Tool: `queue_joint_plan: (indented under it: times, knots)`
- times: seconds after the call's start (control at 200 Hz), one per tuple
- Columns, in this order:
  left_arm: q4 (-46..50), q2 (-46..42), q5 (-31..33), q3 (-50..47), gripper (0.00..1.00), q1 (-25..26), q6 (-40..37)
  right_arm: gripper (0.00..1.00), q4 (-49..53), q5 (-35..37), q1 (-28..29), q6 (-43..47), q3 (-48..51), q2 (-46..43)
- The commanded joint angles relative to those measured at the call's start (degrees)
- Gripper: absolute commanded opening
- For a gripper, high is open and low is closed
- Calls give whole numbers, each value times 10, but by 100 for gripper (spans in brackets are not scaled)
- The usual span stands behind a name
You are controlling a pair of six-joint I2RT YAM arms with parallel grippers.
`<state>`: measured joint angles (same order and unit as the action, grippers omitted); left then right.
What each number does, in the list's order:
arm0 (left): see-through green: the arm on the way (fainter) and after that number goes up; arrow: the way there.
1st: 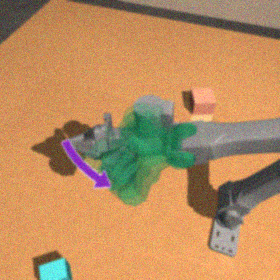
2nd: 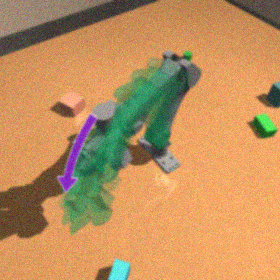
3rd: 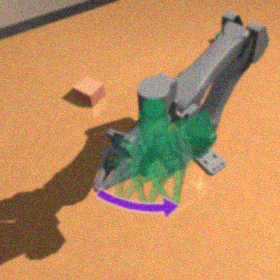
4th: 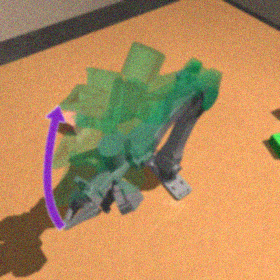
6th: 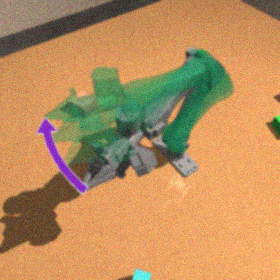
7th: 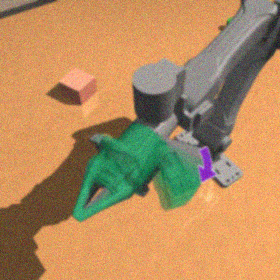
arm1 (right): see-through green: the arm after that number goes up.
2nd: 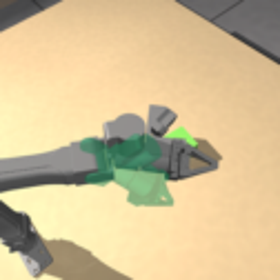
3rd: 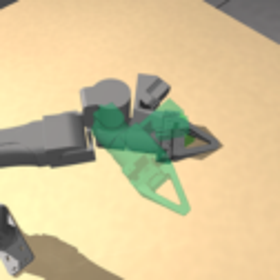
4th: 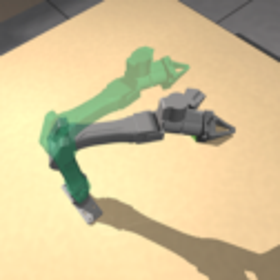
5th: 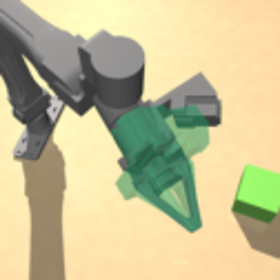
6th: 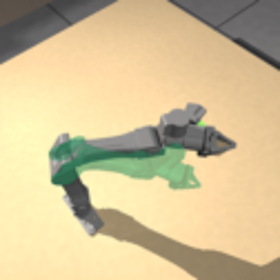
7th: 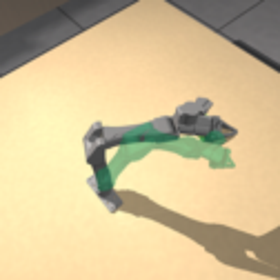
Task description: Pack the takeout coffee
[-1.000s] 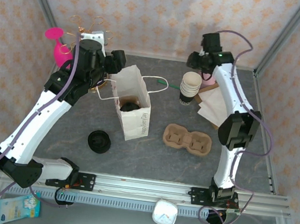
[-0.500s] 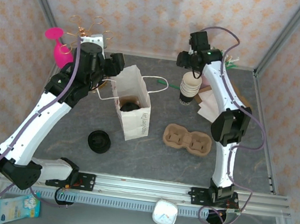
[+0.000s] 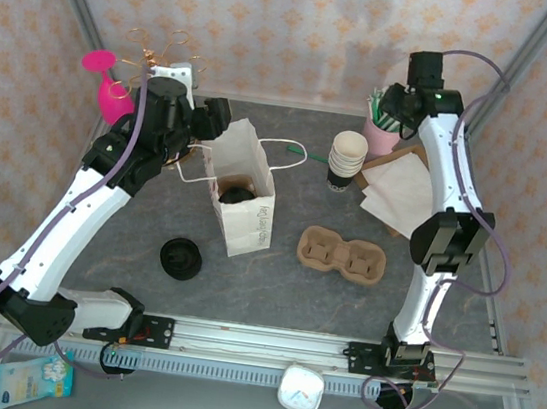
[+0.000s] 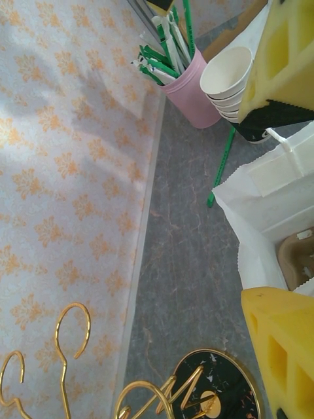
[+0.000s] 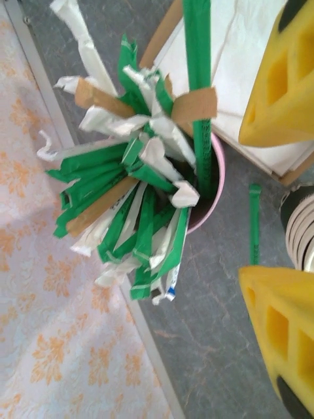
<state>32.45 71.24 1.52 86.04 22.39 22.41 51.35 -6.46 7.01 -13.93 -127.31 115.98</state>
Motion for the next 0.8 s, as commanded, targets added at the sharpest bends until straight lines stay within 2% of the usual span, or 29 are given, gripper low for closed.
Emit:
queue_joint_plan:
  times: [0.0, 0.17, 0.27, 0.395, 0.5, 0.57, 0.691, 0.791]
  knots:
    - [-14, 3, -8, 1, 67, -3, -6, 47, 9, -17, -5, -15, -41, 33]
    - [-14, 6, -6, 1, 67, -3, -6, 43, -23, -81, 3, -5, -33, 42]
    - [-14, 10, -8, 3, 67, -2, -3, 47, -3, -19, 12, -14, -56, 58]
    - [-15, 6, -3, 2, 67, -2, -4, 46, 18, 6, -4, -46, -53, 67]
    - [-14, 8, -2, 2, 67, -3, -4, 46, -28, -3, -3, -50, -6, 51]
    - [-14, 11, -4, 5, 67, -3, -3, 45, -18, 19, -4, -54, -21, 62]
    - [-13, 11, -3, 7, 67, -2, -4, 43, -11, 11, -4, -51, -43, 82]
    - [-13, 13, -2, 8, 68, -3, -4, 38, -15, 9, -6, -52, -58, 95]
